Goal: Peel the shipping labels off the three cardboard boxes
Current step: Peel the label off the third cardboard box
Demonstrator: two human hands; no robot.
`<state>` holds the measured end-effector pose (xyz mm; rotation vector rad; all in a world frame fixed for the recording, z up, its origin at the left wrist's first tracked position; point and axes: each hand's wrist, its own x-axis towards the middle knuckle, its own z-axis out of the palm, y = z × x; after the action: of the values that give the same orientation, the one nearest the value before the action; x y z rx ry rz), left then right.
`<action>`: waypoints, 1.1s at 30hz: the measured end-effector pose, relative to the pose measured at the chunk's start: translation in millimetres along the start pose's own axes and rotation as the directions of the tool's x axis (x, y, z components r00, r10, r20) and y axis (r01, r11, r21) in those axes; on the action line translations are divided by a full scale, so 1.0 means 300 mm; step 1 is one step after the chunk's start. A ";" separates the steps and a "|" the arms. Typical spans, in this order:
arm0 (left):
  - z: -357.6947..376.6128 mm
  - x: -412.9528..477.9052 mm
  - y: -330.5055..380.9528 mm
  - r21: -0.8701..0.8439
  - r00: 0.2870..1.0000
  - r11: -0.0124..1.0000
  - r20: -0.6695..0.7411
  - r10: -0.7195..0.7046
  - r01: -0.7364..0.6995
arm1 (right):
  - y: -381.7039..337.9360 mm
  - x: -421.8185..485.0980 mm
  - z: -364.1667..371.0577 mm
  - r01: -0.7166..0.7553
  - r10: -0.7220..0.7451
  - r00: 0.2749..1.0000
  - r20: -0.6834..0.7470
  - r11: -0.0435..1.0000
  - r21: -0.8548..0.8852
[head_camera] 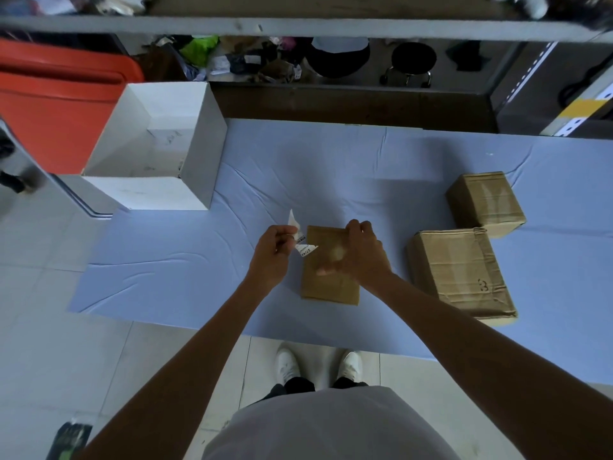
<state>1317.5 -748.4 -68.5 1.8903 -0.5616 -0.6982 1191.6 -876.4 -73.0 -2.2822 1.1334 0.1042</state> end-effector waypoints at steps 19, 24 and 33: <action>-0.018 0.000 0.008 -0.019 1.000 1.000 0.011 -0.003 0.003 | 0.003 -0.010 -0.003 0.082 -0.082 0.992 0.094 0.997 0.000; -0.026 -0.004 0.021 -0.015 1.000 1.000 0.021 0.005 -0.005 | -0.011 0.002 -0.007 0.085 -0.085 0.996 0.011 0.995 0.048; -0.036 -0.002 0.036 -0.040 0.999 0.999 0.031 0.005 -0.003 | 0.008 0.004 -0.012 0.144 -0.142 0.982 -0.127 0.990 0.002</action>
<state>1323.7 -745.2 -55.0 1.8439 -0.5674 -0.7326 1189.8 -880.2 -71.6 -2.3802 1.0250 -0.1045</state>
